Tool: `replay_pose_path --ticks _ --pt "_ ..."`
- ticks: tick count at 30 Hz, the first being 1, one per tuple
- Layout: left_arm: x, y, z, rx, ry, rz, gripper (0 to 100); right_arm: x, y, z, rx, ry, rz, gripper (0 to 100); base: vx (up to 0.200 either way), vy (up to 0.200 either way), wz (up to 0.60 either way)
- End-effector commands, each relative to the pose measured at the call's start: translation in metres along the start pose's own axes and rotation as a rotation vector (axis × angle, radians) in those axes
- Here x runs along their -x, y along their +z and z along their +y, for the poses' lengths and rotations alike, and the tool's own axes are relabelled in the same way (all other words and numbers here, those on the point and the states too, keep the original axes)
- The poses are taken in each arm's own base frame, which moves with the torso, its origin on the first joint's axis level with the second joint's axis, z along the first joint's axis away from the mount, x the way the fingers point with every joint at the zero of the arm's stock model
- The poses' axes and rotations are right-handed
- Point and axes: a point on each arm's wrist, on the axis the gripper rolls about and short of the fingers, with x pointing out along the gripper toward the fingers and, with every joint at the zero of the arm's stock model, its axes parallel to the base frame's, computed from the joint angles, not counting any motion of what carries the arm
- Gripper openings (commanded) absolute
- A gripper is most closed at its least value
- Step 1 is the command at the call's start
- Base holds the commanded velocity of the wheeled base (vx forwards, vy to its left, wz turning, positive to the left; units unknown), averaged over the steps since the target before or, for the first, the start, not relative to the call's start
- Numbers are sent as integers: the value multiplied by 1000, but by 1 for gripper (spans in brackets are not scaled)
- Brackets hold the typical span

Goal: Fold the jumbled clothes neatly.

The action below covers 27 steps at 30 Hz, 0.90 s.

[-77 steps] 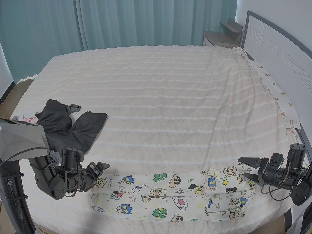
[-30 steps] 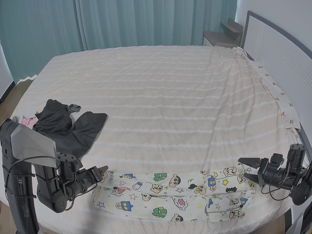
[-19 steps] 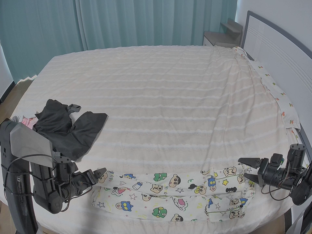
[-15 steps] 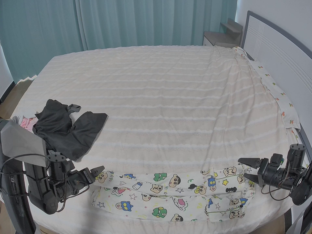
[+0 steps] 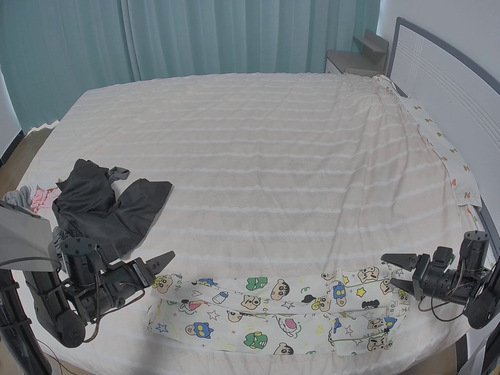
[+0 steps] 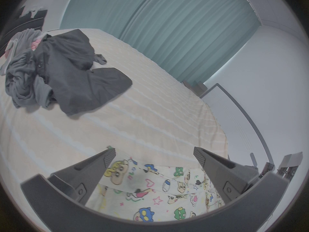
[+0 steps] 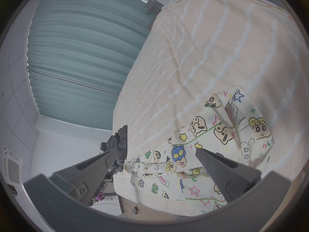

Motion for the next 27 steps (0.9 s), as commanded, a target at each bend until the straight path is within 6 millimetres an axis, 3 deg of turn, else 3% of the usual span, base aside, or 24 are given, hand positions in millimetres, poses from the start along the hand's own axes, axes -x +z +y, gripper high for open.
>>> replay_pose_path --ticks 1,5,10,14,18,22,27 --pt "-24 -16 -5 -15 -23 56 100 1 -4 -3 -12 -19 17 100 0 0 0" --pt "-44 -22 1 -13 -5 61 100 1 -4 -4 -13 -19 16 100 0 0 0" --pt "-55 -35 14 -5 34 112 100 1 -4 -4 -13 -20 18 100 0 0 0" --pt "-55 -42 18 -1 53 142 100 0 -5 -5 -15 -25 23 100 0 0 0" --pt "-52 -63 31 1 113 229 100 0 -5 -5 -16 -26 23 100 0 0 0" --pt "-52 -65 38 10 151 232 100 0 -5 -5 -17 -27 24 100 0 0 0" --pt "-49 -56 32 8 143 187 100 -1 -5 -6 -19 -29 24 100 0 0 0"
